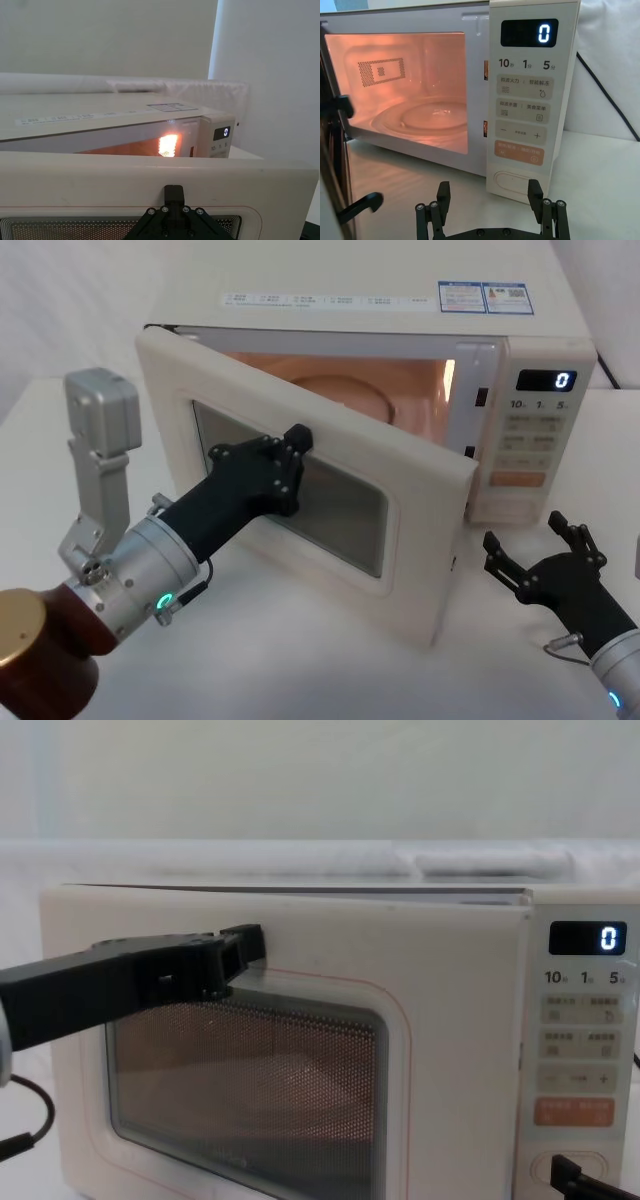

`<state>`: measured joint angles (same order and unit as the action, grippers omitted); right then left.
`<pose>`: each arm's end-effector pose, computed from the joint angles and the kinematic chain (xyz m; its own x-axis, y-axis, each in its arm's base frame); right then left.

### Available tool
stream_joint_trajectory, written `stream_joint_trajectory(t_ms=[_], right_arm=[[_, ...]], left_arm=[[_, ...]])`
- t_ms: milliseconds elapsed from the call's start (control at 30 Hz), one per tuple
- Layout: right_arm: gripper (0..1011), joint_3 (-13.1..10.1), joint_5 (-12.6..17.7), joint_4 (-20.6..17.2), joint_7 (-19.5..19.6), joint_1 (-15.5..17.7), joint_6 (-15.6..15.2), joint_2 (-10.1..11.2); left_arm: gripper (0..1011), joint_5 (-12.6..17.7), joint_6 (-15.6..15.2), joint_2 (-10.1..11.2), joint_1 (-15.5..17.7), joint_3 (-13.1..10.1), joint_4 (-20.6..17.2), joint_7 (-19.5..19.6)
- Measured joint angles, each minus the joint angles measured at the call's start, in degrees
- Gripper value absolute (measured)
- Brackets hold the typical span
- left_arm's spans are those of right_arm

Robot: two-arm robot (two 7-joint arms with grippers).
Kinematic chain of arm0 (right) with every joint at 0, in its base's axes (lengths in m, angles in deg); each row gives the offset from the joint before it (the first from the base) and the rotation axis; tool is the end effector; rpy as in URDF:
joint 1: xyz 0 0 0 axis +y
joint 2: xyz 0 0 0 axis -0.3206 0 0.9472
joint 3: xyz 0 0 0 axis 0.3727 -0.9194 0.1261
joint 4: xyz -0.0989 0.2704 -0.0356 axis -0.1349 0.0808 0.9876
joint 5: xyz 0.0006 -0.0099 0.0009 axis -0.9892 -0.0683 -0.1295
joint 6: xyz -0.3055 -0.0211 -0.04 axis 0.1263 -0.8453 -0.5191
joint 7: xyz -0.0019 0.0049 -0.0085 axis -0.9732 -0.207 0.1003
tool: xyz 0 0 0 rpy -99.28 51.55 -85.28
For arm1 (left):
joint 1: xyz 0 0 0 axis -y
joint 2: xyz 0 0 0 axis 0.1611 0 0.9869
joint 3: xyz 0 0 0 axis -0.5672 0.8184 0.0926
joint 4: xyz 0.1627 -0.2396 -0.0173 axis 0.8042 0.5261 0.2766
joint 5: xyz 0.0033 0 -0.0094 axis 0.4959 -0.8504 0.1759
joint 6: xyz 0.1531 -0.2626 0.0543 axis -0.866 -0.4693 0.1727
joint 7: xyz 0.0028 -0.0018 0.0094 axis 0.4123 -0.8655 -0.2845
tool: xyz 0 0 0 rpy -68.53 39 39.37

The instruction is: Press the button to open the microwave door with one hand; close the microwave door with the other hand.

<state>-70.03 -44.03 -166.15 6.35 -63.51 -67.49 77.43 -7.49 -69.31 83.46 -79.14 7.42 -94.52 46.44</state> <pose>0.2847 -0.0045 -0.3166 0.3907 -0.9204 0.0128 0.9193 0.3909 0.0459 0.3050 0.0123 -0.1990 0.6542 0.7537 -0.0626 -0.7546 0.6450 -0.1202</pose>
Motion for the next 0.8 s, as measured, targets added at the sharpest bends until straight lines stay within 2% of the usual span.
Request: stream_joint_trajectory(t_ms=[500, 800], right_arm=[[1002, 0.00, 0.00, 0.00, 0.00, 0.00, 0.00, 0.00], [1002, 0.00, 0.00, 0.00, 0.00, 0.00, 0.00, 0.00]], left_arm=[[0, 3.65, -1.49, -2.60, 4.66, -1.67, 3.35, -1.04], [0, 6.03, -2.72, -4.89, 8.37, -2.76, 6.36, -1.36]])
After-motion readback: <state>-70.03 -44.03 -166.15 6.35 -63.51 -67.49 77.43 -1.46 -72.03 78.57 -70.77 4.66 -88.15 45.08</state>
